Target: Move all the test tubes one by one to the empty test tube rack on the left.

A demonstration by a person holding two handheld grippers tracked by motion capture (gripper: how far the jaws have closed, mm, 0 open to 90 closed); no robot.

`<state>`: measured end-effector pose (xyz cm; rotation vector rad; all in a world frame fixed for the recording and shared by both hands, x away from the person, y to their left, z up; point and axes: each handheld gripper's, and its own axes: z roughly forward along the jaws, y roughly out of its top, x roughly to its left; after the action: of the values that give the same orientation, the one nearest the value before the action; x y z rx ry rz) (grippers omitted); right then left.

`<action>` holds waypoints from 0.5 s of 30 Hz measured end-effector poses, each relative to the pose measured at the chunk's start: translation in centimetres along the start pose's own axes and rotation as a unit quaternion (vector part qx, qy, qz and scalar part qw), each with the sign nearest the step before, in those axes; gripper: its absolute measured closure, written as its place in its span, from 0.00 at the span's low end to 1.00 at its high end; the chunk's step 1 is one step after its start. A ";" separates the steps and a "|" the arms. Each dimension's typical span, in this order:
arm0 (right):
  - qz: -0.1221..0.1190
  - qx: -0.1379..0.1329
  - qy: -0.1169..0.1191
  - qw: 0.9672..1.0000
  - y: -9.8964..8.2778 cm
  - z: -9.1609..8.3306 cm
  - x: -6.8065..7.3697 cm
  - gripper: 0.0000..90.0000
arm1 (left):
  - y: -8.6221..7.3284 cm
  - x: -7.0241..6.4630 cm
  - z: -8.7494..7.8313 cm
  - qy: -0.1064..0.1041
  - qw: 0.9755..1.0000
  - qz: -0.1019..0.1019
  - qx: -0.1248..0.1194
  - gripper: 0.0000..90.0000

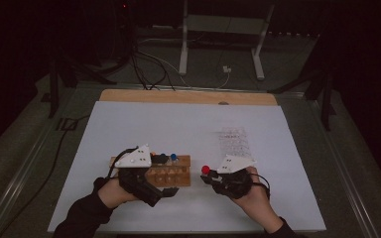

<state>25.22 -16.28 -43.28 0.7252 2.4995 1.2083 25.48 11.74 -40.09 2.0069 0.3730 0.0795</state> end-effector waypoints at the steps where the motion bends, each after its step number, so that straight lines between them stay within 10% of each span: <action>1: -0.002 0.000 0.001 1.000 0.0 0.0 0.2 0.83 | 0.0 -0.2 0.2 -0.002 1.000 0.002 -0.001 0.02; 15: -0.023 -0.002 0.033 0.999 0.5 0.2 2.4 0.83 | -0.1 -1.1 2.5 -0.015 1.000 0.001 0.004 0.16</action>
<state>23.50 -14.59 -43.07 0.6337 2.5523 1.2400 24.98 9.29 -41.17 2.0132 0.3527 0.0479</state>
